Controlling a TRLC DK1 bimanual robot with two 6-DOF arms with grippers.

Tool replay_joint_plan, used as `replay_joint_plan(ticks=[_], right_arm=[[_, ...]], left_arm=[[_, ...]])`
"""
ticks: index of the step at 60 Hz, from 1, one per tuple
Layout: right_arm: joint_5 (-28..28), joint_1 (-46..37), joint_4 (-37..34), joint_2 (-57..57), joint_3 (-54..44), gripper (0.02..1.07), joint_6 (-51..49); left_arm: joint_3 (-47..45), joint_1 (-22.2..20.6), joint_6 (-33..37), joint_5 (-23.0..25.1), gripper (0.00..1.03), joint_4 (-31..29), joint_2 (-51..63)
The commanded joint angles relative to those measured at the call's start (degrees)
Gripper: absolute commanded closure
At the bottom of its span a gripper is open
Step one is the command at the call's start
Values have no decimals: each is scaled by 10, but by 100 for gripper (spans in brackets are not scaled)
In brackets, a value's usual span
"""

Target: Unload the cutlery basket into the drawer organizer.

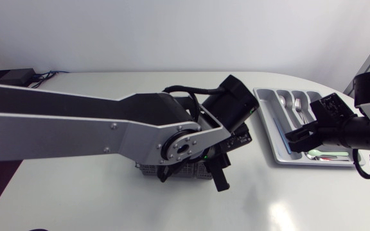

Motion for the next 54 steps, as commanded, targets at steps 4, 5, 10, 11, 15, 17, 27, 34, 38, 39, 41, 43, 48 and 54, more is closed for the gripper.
replay_joint_plan(ticks=[4, 5, 10, 11, 15, 17, 27, 34, 38, 39, 41, 43, 48, 54], right_arm=[[5, 3, 1, -6, -16, 32, 9], [5, 3, 1, -6, -16, 32, 9], [5, 3, 1, -7, -17, 32, 9], [5, 3, 2, -7, -16, 32, 9], [5, 3, 2, -7, -17, 32, 9], [5, 3, 2, -7, -17, 32, 9], [5, 3, 3, -7, -17, 32, 9], [6, 3, 3, -7, -17, 32, 9], [6, 3, 3, -7, -17, 32, 8], [6, 3, 3, -7, -17, 32, 8], [6, 3, 3, -7, -17, 32, 8], [7, 3, 3, -7, -18, 32, 8], [7, 3, 3, -7, -18, 32, 8], [8, 4, 3, -10, -19, 32, 7]], left_arm=[[13, 2, -9, -22, 71, 8, 18], [13, 2, -8, -23, 73, 8, 19], [12, 2, -7, -23, 74, 8, 20], [12, 2, -7, -23, 74, 8, 20], [10, 2, -7, -24, 74, 8, 23], [8, 2, -7, -24, 74, 8, 25], [8, 3, -6, -26, 81, 8, 26], [9, 2, -4, -26, 84, 8, 29], [10, 2, -3, -26, 89, 8, 32], [10, 2, -2, -26, 92, 9, 33], [10, 2, 2, -26, 100, 10, 37], [10, 2, 4, -26, 100, 10, 39], [8, 2, 5, -26, 100, 10, 42], [7, 2, 5, -28, 100, 10, 39]])
